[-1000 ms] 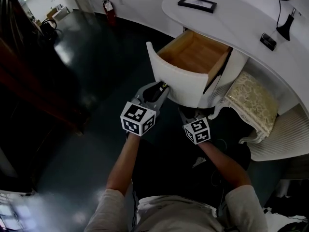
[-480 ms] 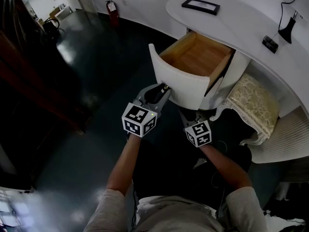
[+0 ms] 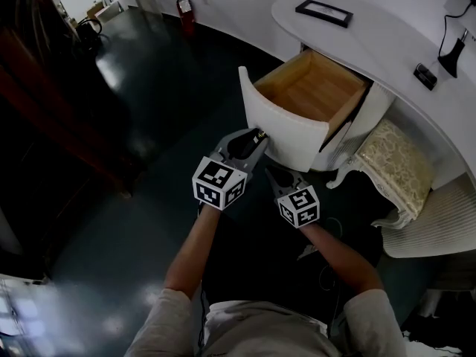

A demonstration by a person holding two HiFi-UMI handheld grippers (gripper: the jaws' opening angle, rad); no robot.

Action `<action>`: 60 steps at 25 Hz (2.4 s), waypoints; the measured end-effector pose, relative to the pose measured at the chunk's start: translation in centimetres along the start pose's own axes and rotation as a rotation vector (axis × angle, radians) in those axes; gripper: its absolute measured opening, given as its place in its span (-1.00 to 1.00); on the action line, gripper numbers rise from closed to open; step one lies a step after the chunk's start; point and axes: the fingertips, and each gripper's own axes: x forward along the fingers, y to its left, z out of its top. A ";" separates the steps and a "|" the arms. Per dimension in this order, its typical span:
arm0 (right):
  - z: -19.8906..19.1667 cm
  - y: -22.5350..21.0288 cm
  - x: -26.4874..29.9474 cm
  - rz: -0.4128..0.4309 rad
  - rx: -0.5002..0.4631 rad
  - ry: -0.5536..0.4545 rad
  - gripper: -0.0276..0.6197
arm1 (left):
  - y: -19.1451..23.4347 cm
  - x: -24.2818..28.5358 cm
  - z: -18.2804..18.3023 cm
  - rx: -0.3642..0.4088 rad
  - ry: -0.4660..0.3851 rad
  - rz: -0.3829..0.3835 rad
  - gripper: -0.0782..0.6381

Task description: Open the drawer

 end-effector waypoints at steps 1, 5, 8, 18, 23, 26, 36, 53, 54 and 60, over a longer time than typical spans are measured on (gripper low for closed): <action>0.2 0.1 0.1 0.003 0.005 -0.005 -0.87 | 0.0 0.0 0.1 0.000 -0.001 0.002 -0.49; 0.4 0.3 0.5 0.002 0.017 -0.007 -0.87 | 0.0 -0.1 0.1 -0.001 0.004 0.003 -0.49; 0.3 0.3 0.5 -0.003 0.029 -0.003 -0.87 | -0.1 -0.1 0.0 -0.001 -0.013 -0.011 -0.49; 0.6 0.5 -0.2 0.005 -0.017 -0.035 -0.87 | 0.0 -0.2 0.1 -0.018 -0.081 0.001 -0.49; 1.0 1.8 0.1 0.055 -0.005 -0.035 -0.87 | 0.1 0.0 0.3 -0.015 -0.107 -0.014 -0.49; 2.6 4.1 0.6 0.108 0.038 -0.068 -0.87 | 0.2 -0.1 0.3 -0.002 -0.117 -0.004 -0.49; 6.5 4.8 4.9 0.103 0.115 -0.081 -0.87 | 0.2 0.2 -0.1 0.017 0.021 0.040 -0.49; 16.2 0.0 -10.2 -0.078 0.207 0.347 -0.87 | 0.4 -0.1 -0.4 -0.100 0.574 0.215 -0.48; 17.0 -0.2 -10.7 -0.086 0.208 0.359 -0.87 | 0.3 -0.7 0.0 -0.124 0.603 0.223 -0.49; 25.4 -3.0 -14.2 -0.177 0.263 0.345 -0.87 | -3.0 -4.8 5.5 -0.205 0.708 0.209 -0.49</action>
